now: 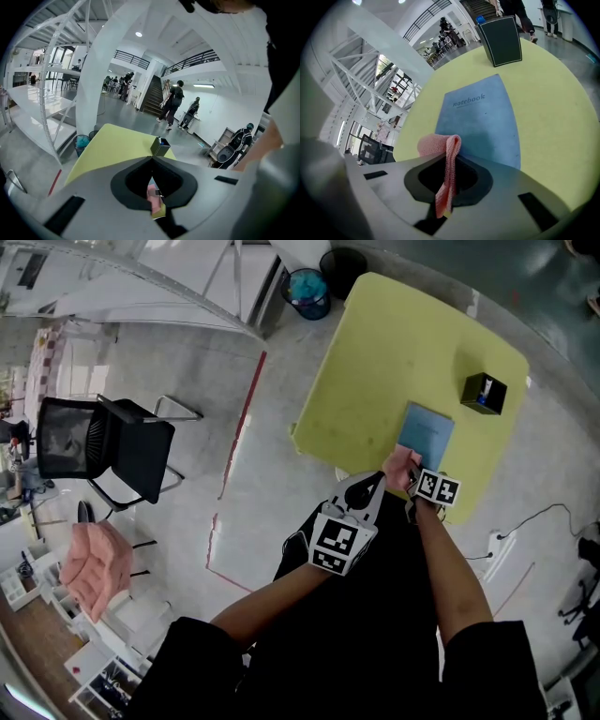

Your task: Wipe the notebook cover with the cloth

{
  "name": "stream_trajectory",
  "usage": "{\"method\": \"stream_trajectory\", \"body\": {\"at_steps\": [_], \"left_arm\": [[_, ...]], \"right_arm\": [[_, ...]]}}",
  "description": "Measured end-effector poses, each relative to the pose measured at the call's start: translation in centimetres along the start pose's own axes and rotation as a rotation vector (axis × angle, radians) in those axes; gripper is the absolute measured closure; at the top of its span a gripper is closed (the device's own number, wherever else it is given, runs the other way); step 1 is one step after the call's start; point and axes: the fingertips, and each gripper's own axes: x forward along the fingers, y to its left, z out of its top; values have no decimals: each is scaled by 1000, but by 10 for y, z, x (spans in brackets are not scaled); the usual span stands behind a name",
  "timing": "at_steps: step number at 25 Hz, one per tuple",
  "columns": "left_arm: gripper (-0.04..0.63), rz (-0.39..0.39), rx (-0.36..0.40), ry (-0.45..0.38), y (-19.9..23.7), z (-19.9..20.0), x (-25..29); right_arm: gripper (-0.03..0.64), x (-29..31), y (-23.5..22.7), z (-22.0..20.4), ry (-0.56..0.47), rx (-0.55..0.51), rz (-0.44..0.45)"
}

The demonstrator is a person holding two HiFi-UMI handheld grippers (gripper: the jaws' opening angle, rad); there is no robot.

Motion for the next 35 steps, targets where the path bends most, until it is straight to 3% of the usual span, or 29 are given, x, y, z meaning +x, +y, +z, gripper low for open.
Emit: {"method": "stream_trajectory", "body": {"at_steps": [35], "left_arm": [[592, -56, 34, 52, -34, -6, 31]], "right_arm": [[581, -21, -36, 0, -5, 24, 4]]}}
